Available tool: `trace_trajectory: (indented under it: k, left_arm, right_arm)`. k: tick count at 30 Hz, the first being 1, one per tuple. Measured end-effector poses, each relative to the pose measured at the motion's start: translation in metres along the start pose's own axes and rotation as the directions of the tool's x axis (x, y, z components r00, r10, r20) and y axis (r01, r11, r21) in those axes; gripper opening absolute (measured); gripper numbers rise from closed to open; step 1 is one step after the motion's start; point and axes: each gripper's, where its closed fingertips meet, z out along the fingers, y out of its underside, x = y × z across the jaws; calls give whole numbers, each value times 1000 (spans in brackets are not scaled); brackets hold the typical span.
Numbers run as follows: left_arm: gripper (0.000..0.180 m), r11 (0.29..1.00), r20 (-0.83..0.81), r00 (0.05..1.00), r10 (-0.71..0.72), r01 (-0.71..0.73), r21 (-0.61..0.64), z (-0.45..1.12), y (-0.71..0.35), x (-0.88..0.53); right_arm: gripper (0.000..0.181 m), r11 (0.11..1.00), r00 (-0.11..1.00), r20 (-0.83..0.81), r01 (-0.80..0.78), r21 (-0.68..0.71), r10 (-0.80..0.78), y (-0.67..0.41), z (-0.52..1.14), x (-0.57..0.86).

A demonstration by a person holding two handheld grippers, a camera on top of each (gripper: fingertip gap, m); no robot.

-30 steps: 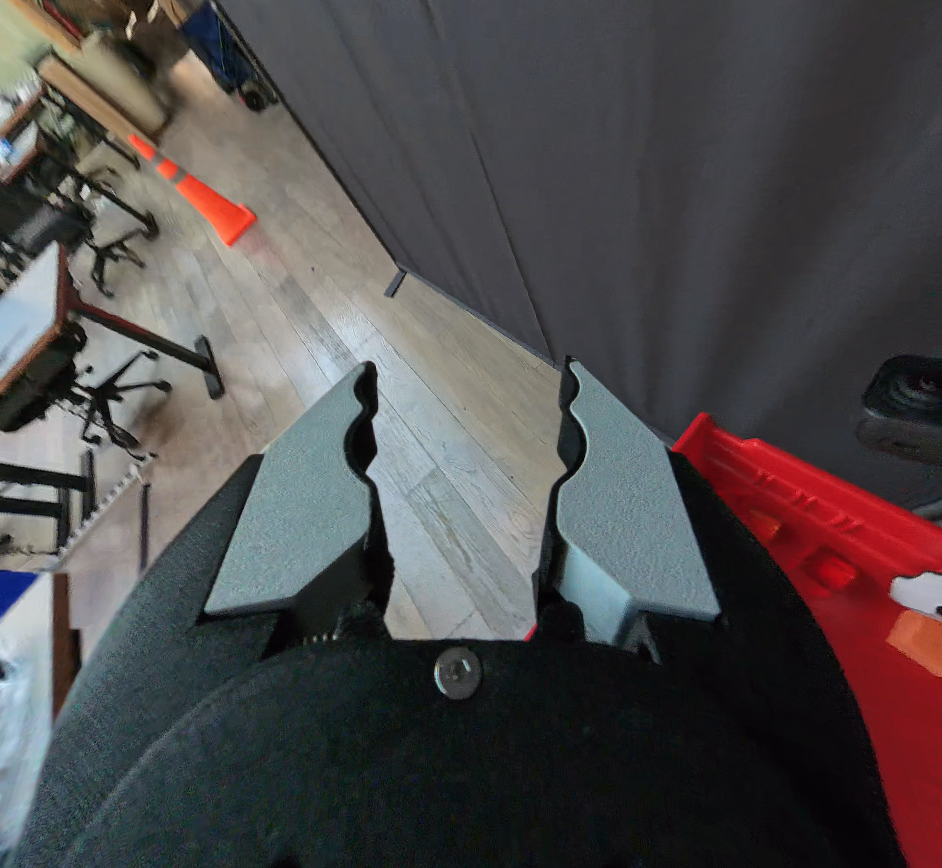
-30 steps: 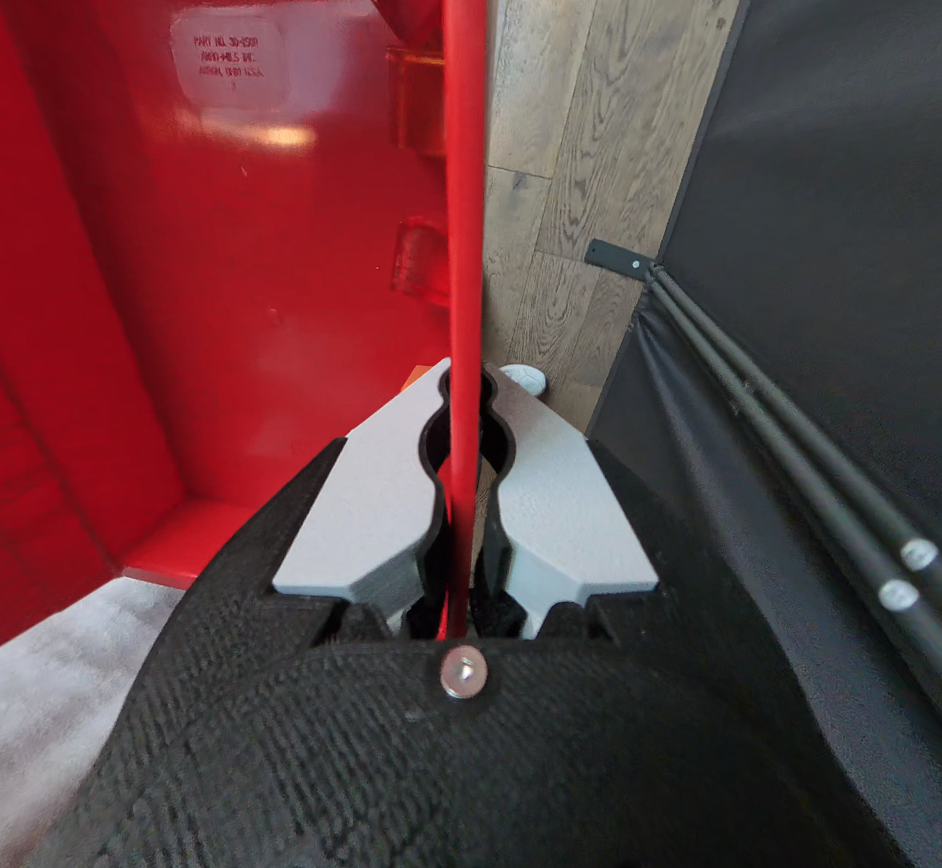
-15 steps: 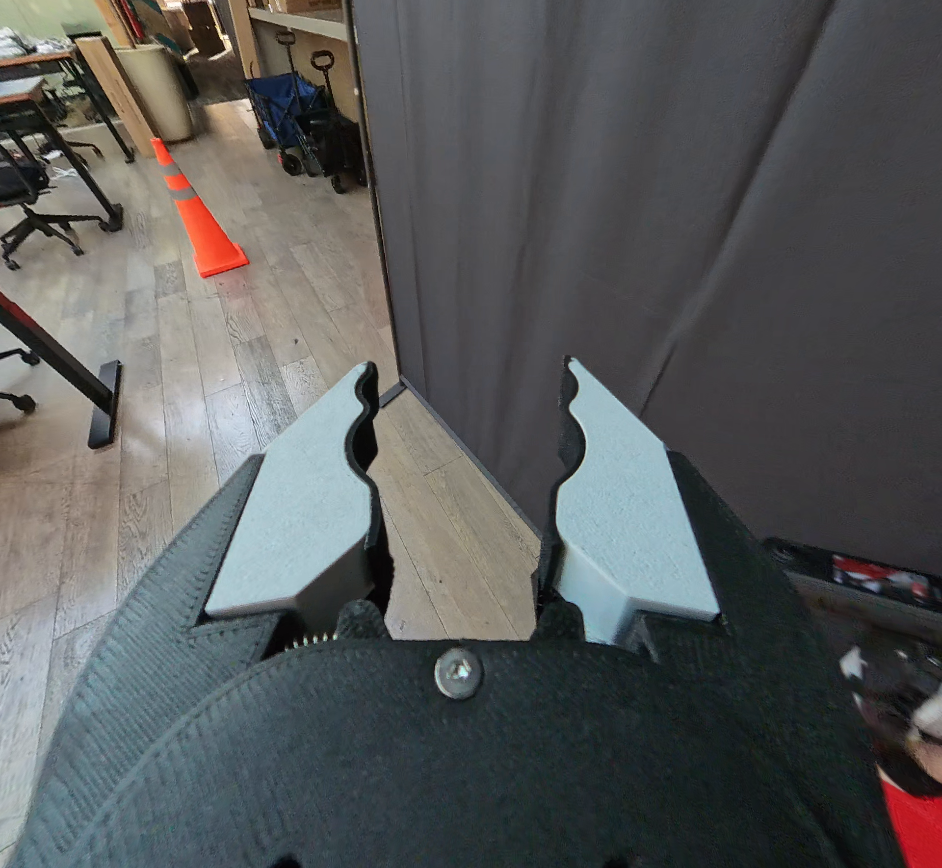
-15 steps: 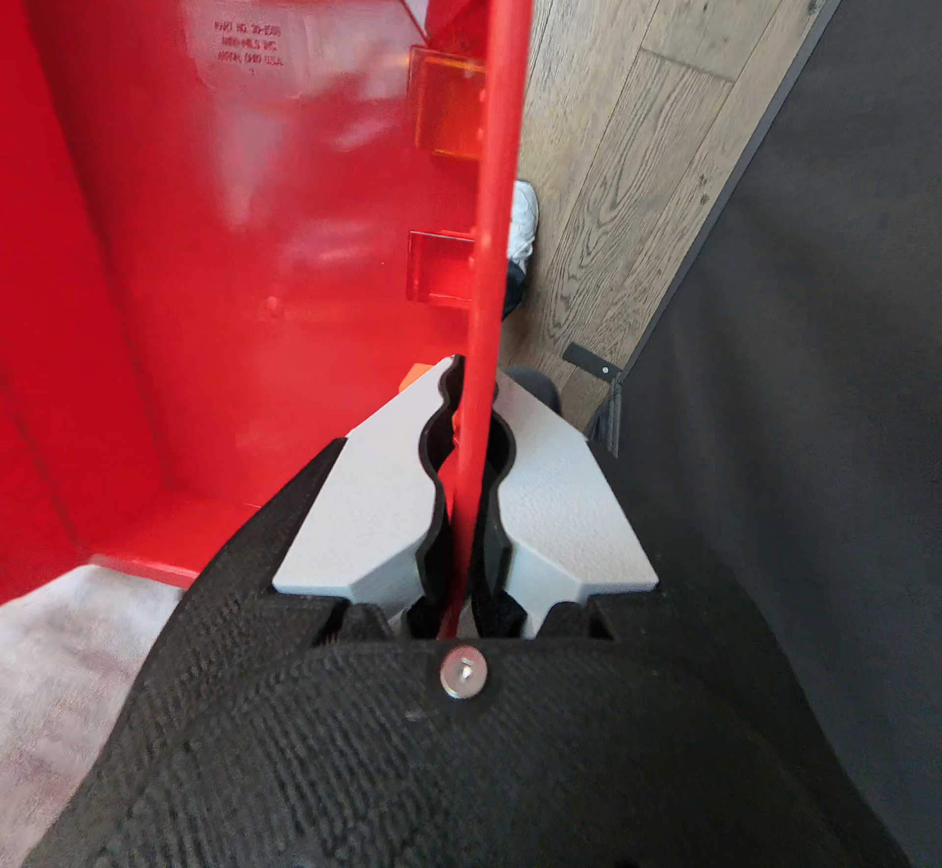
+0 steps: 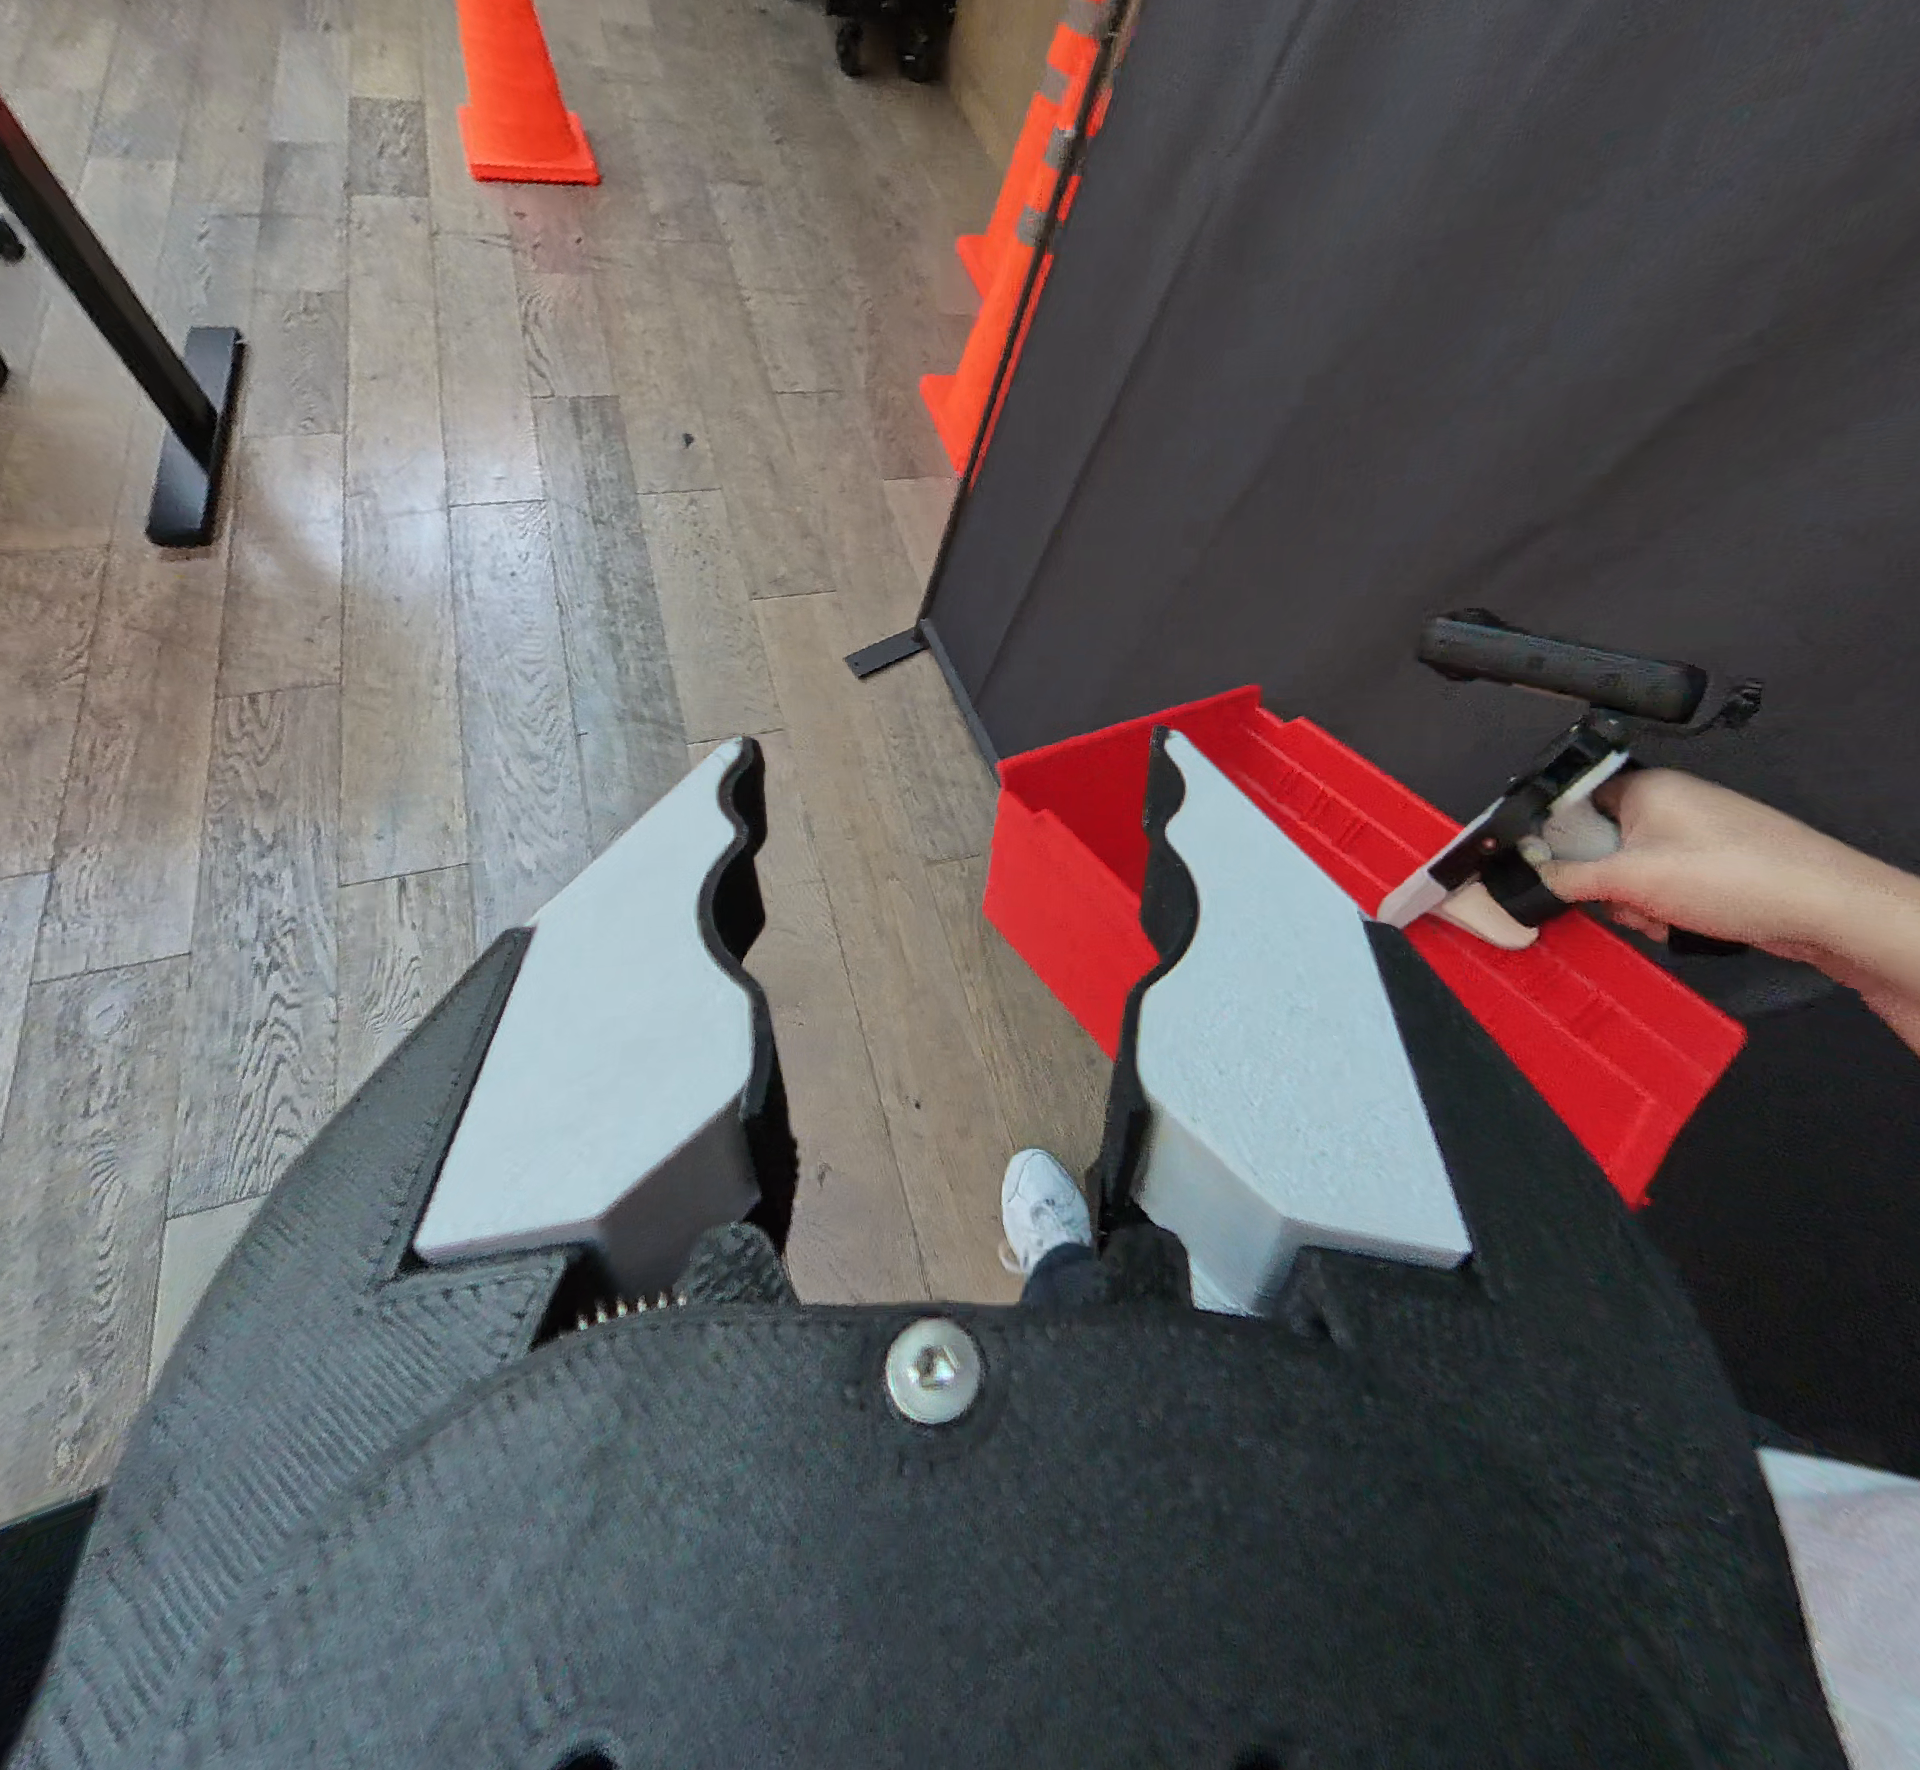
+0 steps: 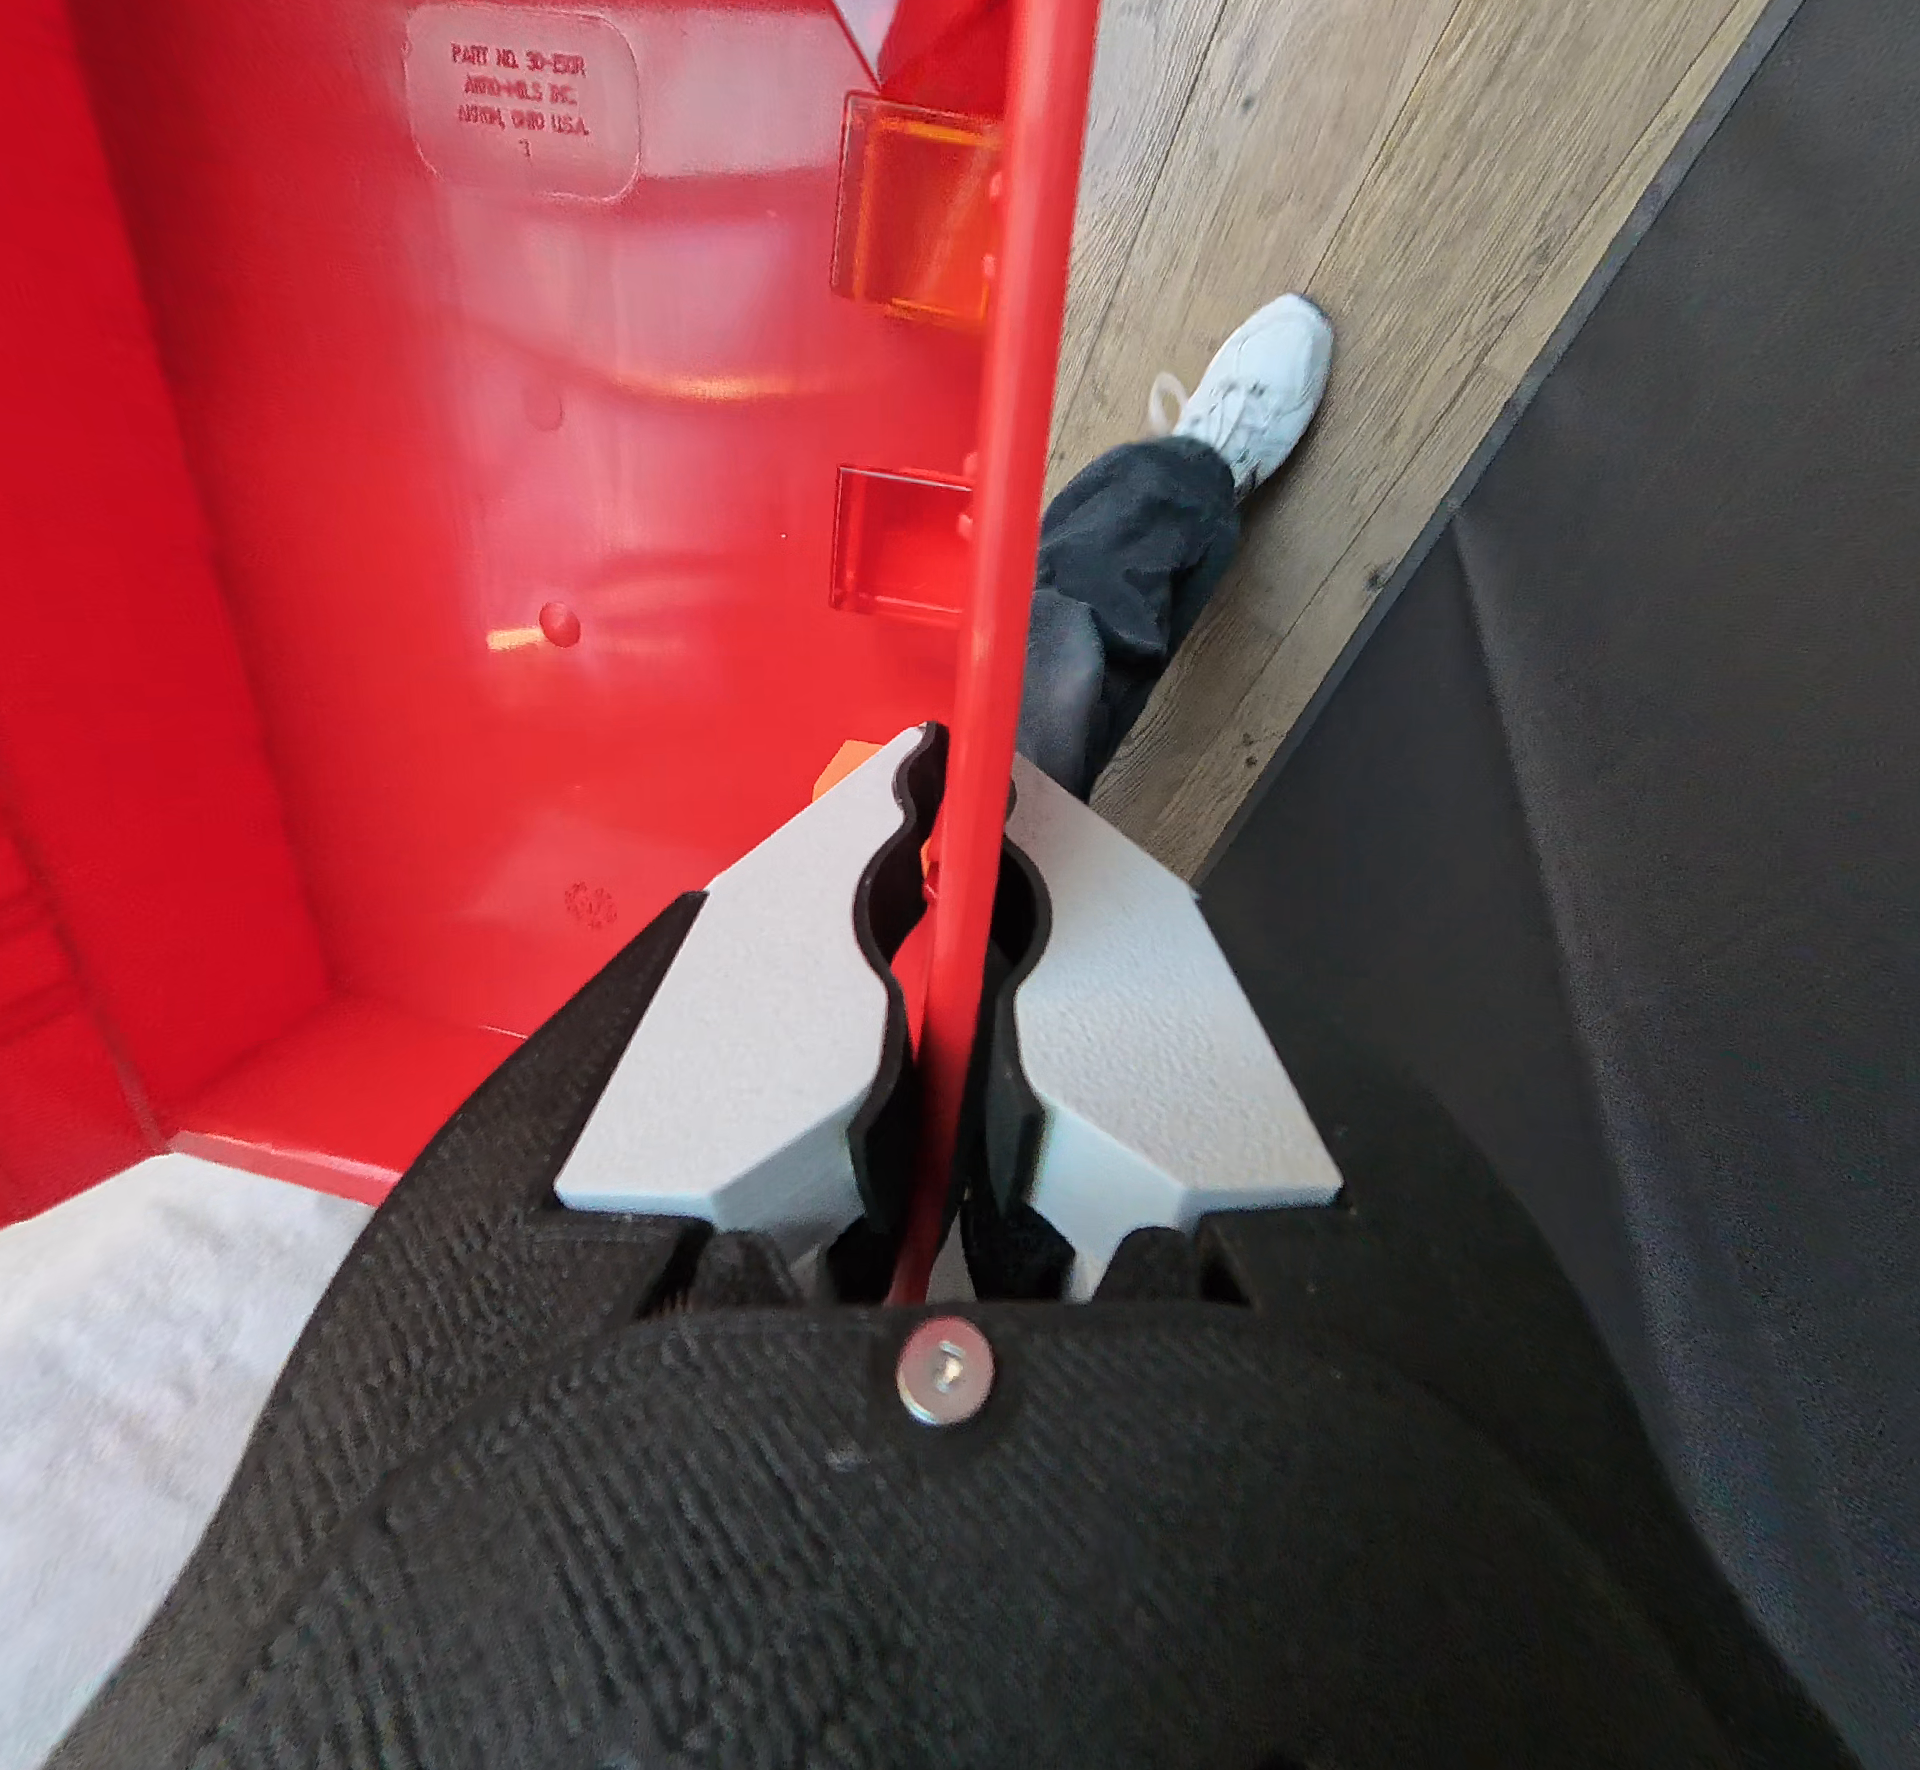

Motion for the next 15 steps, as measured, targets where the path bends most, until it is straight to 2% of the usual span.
trace_trajectory:
  k: [3, 8, 11, 15]
  left_arm:
    - [71, 994, 97, 990, -100, 103, -27, 25, -7, -60]
    - [72, 981, 252, 949, -188, 193, 5, 58, -30, -156]
    - [66, 966, 280, 924, -259, 249, 70, 90, -48, -214]
    - [65, 971, 263, 935, -238, 235, 43, 154, -80, -300]
  right_arm:
    - [2, 999, 999, -42, 12, -44, -13, -90, -25, 24]
    - [2, 995, 998, -49, 21, -100, -26, -231, -52, 38]
    - [2, 996, 998, -60, 12, -84, -17, -329, -57, 47]
    - [2, 999, 997, -74, -30, 9, 31, -450, -58, 44]
